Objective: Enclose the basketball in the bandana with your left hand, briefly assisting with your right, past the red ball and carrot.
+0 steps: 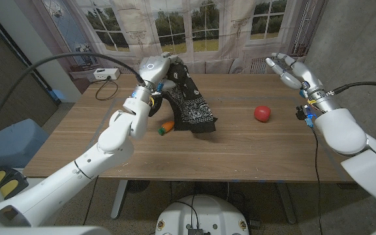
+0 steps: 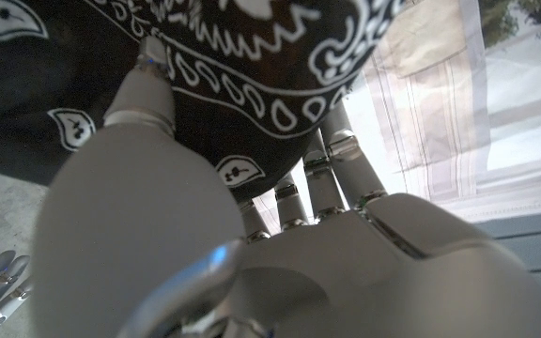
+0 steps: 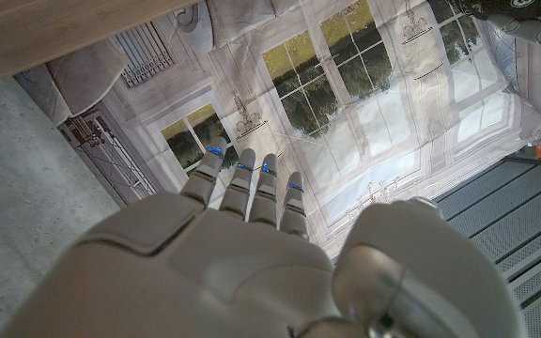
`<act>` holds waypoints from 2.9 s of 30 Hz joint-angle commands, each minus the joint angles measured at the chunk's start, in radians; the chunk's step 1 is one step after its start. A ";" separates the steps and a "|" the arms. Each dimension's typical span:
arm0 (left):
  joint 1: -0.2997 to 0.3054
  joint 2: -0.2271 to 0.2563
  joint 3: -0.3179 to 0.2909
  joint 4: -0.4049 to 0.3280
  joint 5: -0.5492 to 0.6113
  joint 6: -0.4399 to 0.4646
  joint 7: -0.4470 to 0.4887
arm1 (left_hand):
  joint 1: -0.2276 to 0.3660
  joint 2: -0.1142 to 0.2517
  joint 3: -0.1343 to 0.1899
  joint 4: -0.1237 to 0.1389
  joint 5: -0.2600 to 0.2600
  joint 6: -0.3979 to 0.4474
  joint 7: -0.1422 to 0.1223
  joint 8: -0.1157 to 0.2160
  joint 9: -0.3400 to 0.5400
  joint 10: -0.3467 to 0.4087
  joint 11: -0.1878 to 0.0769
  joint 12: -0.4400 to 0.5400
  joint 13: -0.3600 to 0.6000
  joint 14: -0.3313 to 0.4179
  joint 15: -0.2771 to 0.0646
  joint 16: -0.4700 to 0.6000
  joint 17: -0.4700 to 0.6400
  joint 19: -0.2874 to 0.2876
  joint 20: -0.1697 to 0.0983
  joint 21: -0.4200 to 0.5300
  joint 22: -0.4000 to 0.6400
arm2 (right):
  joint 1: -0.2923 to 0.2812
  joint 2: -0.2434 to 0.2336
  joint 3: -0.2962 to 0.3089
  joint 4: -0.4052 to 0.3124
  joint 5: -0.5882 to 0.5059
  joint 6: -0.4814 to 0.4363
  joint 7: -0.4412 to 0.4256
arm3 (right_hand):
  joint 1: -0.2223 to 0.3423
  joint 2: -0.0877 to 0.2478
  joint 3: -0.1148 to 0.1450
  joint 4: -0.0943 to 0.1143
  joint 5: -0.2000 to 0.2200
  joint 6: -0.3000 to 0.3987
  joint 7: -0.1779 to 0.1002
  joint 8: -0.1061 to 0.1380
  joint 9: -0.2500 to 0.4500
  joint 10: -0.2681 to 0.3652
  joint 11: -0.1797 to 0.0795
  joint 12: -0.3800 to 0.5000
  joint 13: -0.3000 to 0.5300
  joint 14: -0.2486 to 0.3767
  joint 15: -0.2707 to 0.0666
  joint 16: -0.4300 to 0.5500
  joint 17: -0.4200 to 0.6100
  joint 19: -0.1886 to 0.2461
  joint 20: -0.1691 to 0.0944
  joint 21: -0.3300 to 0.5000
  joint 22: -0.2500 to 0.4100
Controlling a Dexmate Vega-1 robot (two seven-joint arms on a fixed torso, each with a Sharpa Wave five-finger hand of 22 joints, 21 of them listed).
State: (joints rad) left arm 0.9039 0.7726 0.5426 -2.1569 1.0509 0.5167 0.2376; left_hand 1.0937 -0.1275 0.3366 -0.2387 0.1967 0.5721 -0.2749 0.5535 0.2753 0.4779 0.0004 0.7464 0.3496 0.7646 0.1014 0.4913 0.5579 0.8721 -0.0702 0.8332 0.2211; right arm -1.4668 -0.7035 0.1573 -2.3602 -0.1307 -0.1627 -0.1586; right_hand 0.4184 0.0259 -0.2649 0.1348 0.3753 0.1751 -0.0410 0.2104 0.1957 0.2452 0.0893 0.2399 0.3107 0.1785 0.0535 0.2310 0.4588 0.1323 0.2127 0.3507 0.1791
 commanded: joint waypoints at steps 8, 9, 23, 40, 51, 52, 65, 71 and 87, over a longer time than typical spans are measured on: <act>-0.148 0.025 0.050 0.065 0.525 0.039 -0.168 | 0.286 0.280 0.087 0.078 0.003 0.327 0.308 0.003 0.063 0.205 -0.076 0.047 0.216 0.282 -0.326 -0.002 0.014 -0.010 -0.112 0.022 0.001 | 0.041 -0.037 -0.018 0.065 0.049 0.050 -0.010 | 0.001 0.008 -0.010 -0.001 0.009 0.008 -0.003 0.000 0.000 0.006 -0.005 -0.001 0.000 0.007 -0.001 -0.006 -0.004 0.009 -0.001 -0.008 0.004; -0.155 0.028 0.045 0.068 0.538 0.028 -0.175 | 0.286 0.280 0.087 0.078 0.003 0.328 0.307 0.003 0.063 0.206 -0.076 0.047 0.216 0.283 -0.326 -0.003 0.014 -0.011 -0.113 0.023 0.001 | 0.043 -0.036 -0.017 0.072 0.061 0.063 -0.006 | 0.001 0.008 -0.010 -0.001 0.009 0.008 -0.003 0.000 0.000 0.006 -0.005 -0.001 0.000 0.007 -0.002 -0.005 -0.004 0.009 -0.001 -0.008 0.004; -0.257 0.078 0.064 0.066 0.837 -0.184 -0.291 | 0.284 0.277 0.086 0.079 0.000 0.334 0.295 0.004 0.064 0.205 -0.084 0.047 0.222 0.286 -0.327 -0.008 0.026 -0.025 -0.120 0.040 -0.001 | 0.047 -0.053 -0.012 0.103 0.094 0.090 -0.006 | 0.002 0.010 -0.014 -0.002 0.010 0.007 -0.002 -0.002 0.000 0.006 -0.004 -0.003 -0.002 0.009 0.000 -0.005 -0.009 0.013 -0.002 -0.012 0.004; -0.319 0.026 0.147 0.152 0.687 -0.374 -0.344 | 0.277 0.277 0.084 0.084 -0.009 0.340 0.284 0.004 0.062 0.204 -0.097 0.042 0.222 0.287 -0.329 -0.020 0.035 -0.038 -0.124 0.063 -0.004 | 0.034 -0.057 0.007 0.121 0.112 0.103 -0.009 | 0.003 0.013 -0.018 -0.004 0.010 0.006 -0.002 -0.003 0.000 0.005 -0.003 -0.005 -0.003 0.011 -0.001 -0.005 -0.013 0.019 -0.001 -0.015 0.004; -0.350 -0.033 0.203 0.251 0.598 -0.391 -0.330 | 0.272 0.274 0.083 0.085 -0.012 0.345 0.279 0.003 0.059 0.213 -0.104 0.040 0.218 0.293 -0.330 -0.028 0.039 -0.044 -0.125 0.078 -0.007 | 0.051 -0.075 0.003 0.127 0.106 0.082 -0.005 | 0.004 0.014 -0.021 -0.004 0.010 0.006 -0.001 -0.004 0.000 0.008 -0.003 -0.005 -0.003 0.014 -0.003 -0.005 -0.017 0.023 -0.001 -0.018 0.004; -0.355 -0.037 0.211 0.261 0.601 -0.390 -0.327 | 0.272 0.274 0.083 0.085 -0.013 0.344 0.279 0.003 0.058 0.212 -0.103 0.040 0.219 0.294 -0.330 -0.029 0.040 -0.047 -0.125 0.080 -0.007 | 0.052 -0.075 0.002 0.128 0.104 0.083 -0.007 | 0.004 0.015 -0.021 -0.004 0.010 0.005 -0.002 -0.004 0.000 0.007 -0.002 -0.006 -0.003 0.014 -0.003 -0.004 -0.017 0.023 -0.001 -0.019 0.004; -0.389 -0.132 0.228 0.391 0.290 -0.405 -0.253 | 0.270 0.272 0.084 0.084 -0.015 0.347 0.280 0.003 0.057 0.216 -0.104 0.037 0.220 0.298 -0.330 -0.040 0.044 -0.053 -0.124 0.098 -0.012 | 0.064 -0.085 0.004 0.152 0.114 0.088 -0.007 | 0.005 0.016 -0.025 -0.005 0.011 0.005 0.000 -0.005 0.000 0.010 -0.002 -0.006 -0.003 0.015 -0.004 -0.005 -0.022 0.025 -0.001 -0.023 0.005; -0.407 -0.186 0.212 0.467 0.072 -0.414 -0.244 | 0.271 0.271 0.085 0.083 -0.015 0.349 0.283 0.003 0.055 0.218 -0.098 0.036 0.219 0.299 -0.330 -0.044 0.046 -0.055 -0.123 0.105 -0.014 | 0.064 -0.089 0.007 0.156 0.113 0.081 -0.011 | 0.005 0.017 -0.026 -0.006 0.011 0.004 -0.001 -0.005 0.000 0.011 -0.003 -0.006 -0.003 0.015 -0.004 -0.005 -0.024 0.026 -0.001 -0.026 0.005; -0.428 -0.244 0.193 0.584 -0.389 -0.370 -0.344 | 0.278 0.268 0.093 0.076 -0.015 0.352 0.302 0.000 0.051 0.228 -0.088 0.028 0.212 0.303 -0.329 -0.057 0.051 -0.052 -0.115 0.127 -0.021 | 0.035 -0.095 0.028 0.119 0.072 0.048 -0.026 | 0.006 0.019 -0.030 -0.007 0.012 0.004 0.000 -0.005 0.001 0.010 -0.003 -0.007 -0.003 0.017 -0.005 -0.005 -0.029 0.028 -0.001 -0.031 0.005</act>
State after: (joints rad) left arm 0.4857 0.5723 0.7602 -1.6540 1.0961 0.1121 -0.0289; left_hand 1.1026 -0.1363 0.3364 -0.2386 0.1786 0.5921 -0.2804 0.5517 0.2755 0.4780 0.0004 0.7466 0.3496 0.7651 0.1014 0.4361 0.6051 0.8658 -0.0639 0.9525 0.1983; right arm -1.4071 -0.7942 0.1644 -2.2129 -0.0330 -0.1028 -0.1758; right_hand 0.4202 0.0427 -0.2897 0.1267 0.3832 0.1751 -0.0410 0.2067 0.1957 0.2488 0.0855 0.2361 0.3065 0.1858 0.0462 0.2244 0.4310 0.1520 0.2073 0.3248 0.1791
